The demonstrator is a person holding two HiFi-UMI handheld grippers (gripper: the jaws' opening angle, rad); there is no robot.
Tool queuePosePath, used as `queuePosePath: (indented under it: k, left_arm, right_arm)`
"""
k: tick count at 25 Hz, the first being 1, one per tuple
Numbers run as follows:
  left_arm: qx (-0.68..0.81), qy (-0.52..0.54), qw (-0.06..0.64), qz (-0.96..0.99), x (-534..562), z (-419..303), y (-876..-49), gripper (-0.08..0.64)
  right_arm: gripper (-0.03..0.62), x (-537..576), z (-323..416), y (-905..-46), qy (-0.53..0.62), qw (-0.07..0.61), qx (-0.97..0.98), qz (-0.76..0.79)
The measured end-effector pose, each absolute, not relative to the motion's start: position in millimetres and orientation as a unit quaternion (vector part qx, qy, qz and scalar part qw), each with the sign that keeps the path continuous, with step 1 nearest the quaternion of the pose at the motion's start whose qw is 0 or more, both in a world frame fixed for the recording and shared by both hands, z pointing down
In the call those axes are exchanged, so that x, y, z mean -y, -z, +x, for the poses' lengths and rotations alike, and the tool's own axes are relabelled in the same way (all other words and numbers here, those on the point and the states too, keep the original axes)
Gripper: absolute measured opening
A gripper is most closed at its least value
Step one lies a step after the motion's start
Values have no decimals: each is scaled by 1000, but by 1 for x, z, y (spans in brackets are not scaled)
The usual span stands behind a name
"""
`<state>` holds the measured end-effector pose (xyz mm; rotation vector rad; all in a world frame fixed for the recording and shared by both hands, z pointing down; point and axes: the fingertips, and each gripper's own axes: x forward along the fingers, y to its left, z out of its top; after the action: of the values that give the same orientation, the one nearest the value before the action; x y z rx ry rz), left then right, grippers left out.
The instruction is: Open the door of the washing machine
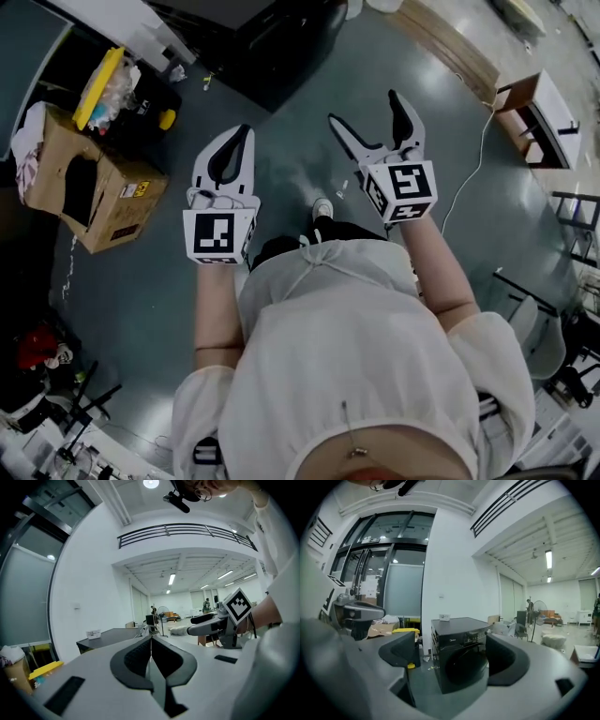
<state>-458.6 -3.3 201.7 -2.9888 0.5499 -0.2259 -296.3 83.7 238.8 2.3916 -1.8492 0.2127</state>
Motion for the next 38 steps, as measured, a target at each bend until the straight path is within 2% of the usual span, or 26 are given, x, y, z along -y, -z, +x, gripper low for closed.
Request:
queuePosePath:
  k: [6,14,19,25,28,32,36,38]
  left_arm:
    - [-195,96,31,-976,47,-409,-233,22]
    - [-179,125,-14,-976,132,-361,-307,21]
    - [-169,138,-17,-976,189,-331,-361,21]
    - [-157,208,-61,-964,232,-316,-437,23]
    - [-157,208,-71,-963,253,-309,-469,23]
    - [-154,219,-92,-959,275,-310,-505,23]
    - [-151,231,-103,-956,286,-305,-526,23]
    - [-152,232,-111,-954,290,-303,-533,23]
  right_arm:
    - [466,-33,-242,-279,-119,61,618,775]
    - [466,64,-205,-361,-188,81,619,758]
    - [466,126,-184,-438,-254,93,602,752]
    - [465,186,-169,-535,-318,112,575,745]
    - [462,213,-156,-579,-351,114,550,749]
    - [414,241,-151,-630,-385,114,518,755]
    - [410,256,-147,-662,-398,125,507,754]
    - [383,261,-148,-674,-408,126,503,751]
